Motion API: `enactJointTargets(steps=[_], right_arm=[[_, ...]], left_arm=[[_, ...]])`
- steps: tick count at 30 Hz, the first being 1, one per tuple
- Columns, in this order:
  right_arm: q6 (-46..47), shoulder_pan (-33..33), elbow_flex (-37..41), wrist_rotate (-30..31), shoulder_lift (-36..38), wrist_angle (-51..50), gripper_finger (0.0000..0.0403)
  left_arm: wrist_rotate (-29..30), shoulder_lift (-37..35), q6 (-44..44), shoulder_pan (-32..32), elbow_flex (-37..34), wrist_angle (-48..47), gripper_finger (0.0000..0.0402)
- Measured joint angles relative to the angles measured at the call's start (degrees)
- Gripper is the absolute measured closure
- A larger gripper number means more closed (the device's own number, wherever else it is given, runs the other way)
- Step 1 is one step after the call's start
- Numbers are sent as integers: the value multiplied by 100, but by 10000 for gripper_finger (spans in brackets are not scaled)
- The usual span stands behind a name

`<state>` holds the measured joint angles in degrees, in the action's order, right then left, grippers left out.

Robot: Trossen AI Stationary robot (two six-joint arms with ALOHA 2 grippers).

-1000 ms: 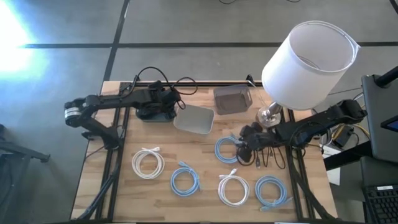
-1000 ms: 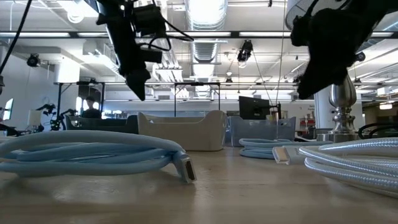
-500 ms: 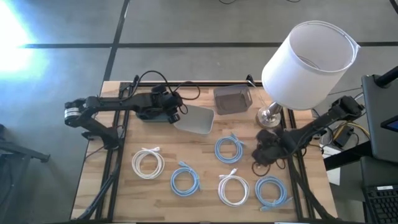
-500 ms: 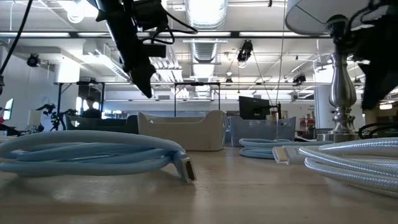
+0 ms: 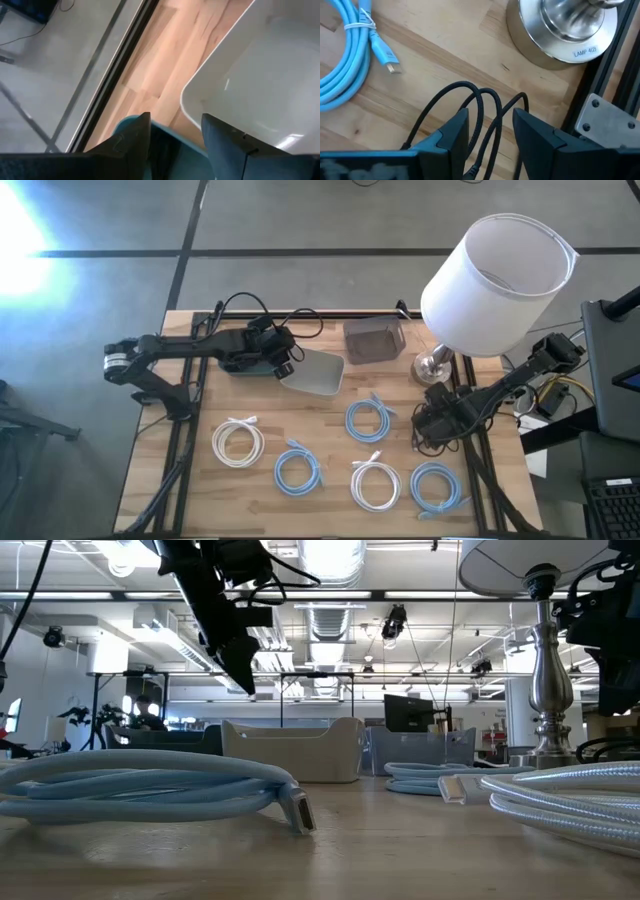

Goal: Pick & Place USB Port
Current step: Put the black charger cable into the gray bin

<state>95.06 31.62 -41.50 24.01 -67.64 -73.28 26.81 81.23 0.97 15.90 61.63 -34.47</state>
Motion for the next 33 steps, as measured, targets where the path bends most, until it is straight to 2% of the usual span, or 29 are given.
enactJointTargets(steps=[3,21,33], right_arm=[[267,0,14,-46,0,27,255],[213,-9,39,-156,-290,215,262],[-51,-409,48,-393,-707,302,262]], left_arm=[[-146,0,1,-2,0,109,223],[-292,0,4,-4,-2,409,225],[-298,0,4,-2,-2,451,225]])
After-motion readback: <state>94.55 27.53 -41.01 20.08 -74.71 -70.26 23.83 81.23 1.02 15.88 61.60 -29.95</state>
